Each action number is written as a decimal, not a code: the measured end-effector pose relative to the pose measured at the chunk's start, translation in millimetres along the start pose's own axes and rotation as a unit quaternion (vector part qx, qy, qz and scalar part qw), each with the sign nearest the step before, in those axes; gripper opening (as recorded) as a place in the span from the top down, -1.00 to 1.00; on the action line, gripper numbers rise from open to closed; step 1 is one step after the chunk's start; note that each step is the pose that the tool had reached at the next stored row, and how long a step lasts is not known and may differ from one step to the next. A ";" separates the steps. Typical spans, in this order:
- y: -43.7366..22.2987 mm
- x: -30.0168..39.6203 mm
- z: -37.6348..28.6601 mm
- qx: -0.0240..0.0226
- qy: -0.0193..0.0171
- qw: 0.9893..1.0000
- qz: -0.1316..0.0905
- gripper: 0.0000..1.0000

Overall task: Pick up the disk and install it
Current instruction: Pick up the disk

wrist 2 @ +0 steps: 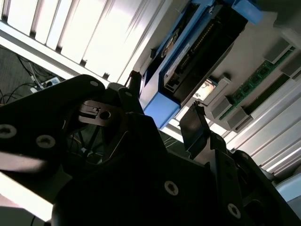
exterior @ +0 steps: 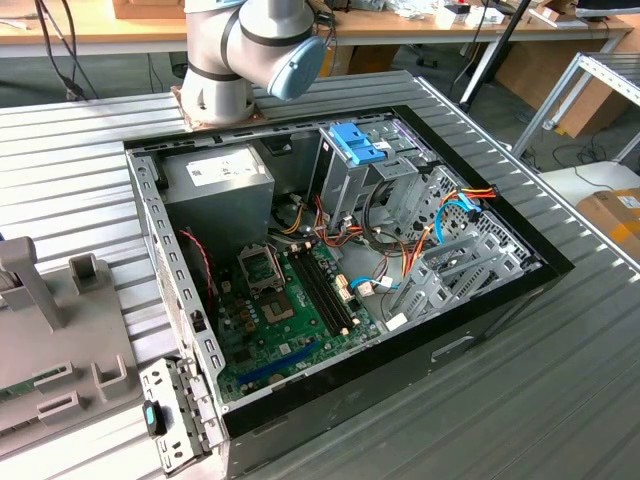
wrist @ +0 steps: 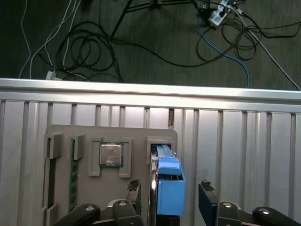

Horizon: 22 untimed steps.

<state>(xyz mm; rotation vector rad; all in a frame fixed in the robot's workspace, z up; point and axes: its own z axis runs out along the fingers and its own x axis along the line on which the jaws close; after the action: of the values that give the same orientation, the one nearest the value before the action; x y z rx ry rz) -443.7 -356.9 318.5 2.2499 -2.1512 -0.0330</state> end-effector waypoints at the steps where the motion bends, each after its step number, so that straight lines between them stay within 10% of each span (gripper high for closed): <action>1: 0.4 -0.1 1.8 0.001 0.000 1.000 0.000 -0.20; 22: 3.0 1.1 10.3 0.004 0.001 1.000 -0.001 -0.20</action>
<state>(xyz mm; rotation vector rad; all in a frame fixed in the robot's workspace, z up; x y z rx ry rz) -446.9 -358.2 308.4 2.2556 -2.1533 -0.0227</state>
